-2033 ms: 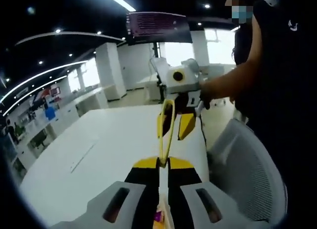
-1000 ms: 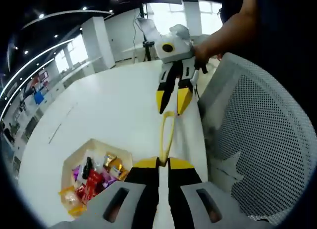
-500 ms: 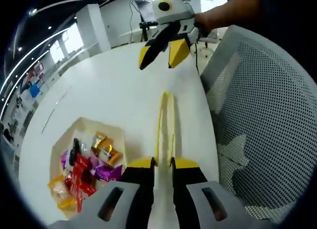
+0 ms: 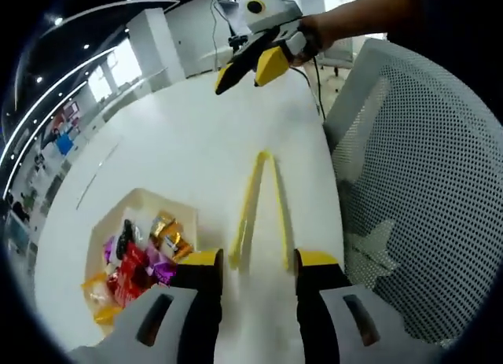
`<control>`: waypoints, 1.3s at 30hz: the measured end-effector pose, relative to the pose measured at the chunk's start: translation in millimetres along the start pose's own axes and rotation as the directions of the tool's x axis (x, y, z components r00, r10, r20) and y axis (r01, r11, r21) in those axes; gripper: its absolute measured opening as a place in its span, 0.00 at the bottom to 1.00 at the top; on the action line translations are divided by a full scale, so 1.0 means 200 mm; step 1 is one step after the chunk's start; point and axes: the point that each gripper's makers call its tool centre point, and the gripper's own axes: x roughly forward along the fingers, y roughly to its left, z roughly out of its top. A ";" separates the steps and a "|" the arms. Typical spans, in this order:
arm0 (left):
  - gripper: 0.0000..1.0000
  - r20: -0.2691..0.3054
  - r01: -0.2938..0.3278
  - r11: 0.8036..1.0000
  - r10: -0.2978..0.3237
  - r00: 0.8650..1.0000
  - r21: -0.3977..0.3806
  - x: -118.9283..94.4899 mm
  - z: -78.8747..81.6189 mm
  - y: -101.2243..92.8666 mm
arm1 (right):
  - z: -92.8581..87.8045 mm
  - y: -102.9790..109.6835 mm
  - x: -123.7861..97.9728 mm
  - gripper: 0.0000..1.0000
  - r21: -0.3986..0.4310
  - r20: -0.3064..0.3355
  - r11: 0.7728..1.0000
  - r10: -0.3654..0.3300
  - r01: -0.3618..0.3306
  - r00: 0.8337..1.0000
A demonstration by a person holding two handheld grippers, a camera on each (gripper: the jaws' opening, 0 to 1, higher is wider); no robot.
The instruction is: Place the target food into the container with the food tongs after gripping and lifting it, then release it inside without dropping or visibly crushing the food.
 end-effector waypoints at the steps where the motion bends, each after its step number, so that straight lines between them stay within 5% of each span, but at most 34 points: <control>1: 0.40 0.023 -0.006 1.000 0.007 1.000 -0.025 -0.02 0.03 0.01 | 0.00 -0.01 -0.01 0.44 -0.005 -0.002 1.000 -0.008 0.008 1.000; 4: 0.46 0.077 -0.007 0.991 0.017 0.997 -0.131 -0.09 0.06 0.05 | 0.01 -0.05 -0.02 0.49 -0.033 -0.015 0.999 -0.042 0.041 0.999; 11: 0.68 0.146 -0.200 0.943 0.245 0.959 -0.266 -0.30 0.00 0.31 | 0.02 -0.14 -0.08 0.60 -0.144 -0.033 0.979 -0.147 0.141 0.989; 19: 0.88 0.127 -0.297 0.830 0.398 0.909 -0.473 -0.53 -0.25 0.48 | -0.05 -0.22 -0.14 0.80 -0.128 -0.028 0.965 -0.234 0.229 0.972; 26: 1.00 0.121 -0.350 0.782 0.471 0.874 -0.516 -0.69 -0.37 0.52 | -0.12 -0.31 -0.20 1.00 -0.115 0.028 0.933 -0.341 0.342 0.940; 32: 1.00 0.144 -0.375 0.779 0.503 0.852 -0.503 -0.72 -0.35 0.51 | -0.20 -0.33 -0.22 1.00 -0.094 -0.007 0.933 -0.350 0.348 0.937; 39: 1.00 0.166 -0.353 0.792 0.487 0.858 -0.497 -0.68 -0.33 0.49 | -0.17 -0.32 -0.21 1.00 -0.090 0.001 0.938 -0.335 0.334 0.942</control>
